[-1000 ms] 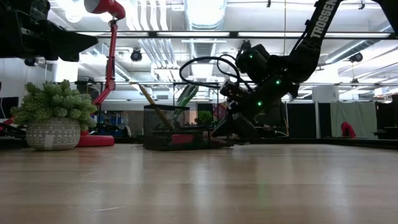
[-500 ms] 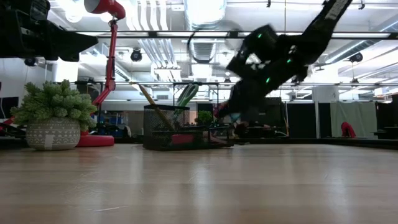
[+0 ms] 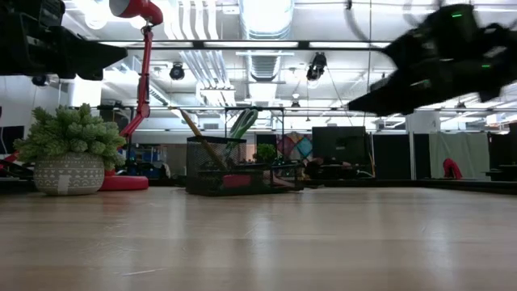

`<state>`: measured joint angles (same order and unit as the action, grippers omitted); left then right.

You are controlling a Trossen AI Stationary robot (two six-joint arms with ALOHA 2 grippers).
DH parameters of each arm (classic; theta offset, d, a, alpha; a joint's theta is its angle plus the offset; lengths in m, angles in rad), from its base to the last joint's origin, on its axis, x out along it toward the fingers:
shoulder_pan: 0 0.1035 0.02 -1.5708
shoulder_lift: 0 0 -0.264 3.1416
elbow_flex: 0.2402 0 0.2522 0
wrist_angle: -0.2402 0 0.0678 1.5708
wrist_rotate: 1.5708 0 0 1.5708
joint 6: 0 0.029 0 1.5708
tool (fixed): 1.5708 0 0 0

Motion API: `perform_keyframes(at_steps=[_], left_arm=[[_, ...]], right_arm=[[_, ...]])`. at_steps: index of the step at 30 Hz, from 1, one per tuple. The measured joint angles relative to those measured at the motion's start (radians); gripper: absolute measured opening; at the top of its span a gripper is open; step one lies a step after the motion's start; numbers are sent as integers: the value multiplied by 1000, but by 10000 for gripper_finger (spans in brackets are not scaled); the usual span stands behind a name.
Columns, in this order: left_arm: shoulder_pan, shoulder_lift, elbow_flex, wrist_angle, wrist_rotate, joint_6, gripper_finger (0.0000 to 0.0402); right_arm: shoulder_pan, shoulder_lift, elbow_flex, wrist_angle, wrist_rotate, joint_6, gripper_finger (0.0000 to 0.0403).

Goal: Pick and place office supplies into organizer
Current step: Return to Home Position

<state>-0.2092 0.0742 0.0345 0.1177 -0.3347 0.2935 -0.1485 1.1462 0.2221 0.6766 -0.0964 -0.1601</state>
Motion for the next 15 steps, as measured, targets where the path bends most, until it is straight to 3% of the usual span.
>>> perform_keyframes(at_steps=[4, 8, 12, 15], left_arm=[[0, -1, 0, 3, -1, 0, 0], [0, 0, 0, 3, -3, 0, 0], [0, 0, 0, 2, -4, 0, 0], [0, 0, 0, 1, -3, 0, 0]], right_arm=[[13, -244, -126, 8, 69, 1, 9], [13, -470, -209, -20, 71, 23, 9], [11, -655, -212, -261, 133, 13, 9], [11, -780, -213, -347, 124, 11, 9]])
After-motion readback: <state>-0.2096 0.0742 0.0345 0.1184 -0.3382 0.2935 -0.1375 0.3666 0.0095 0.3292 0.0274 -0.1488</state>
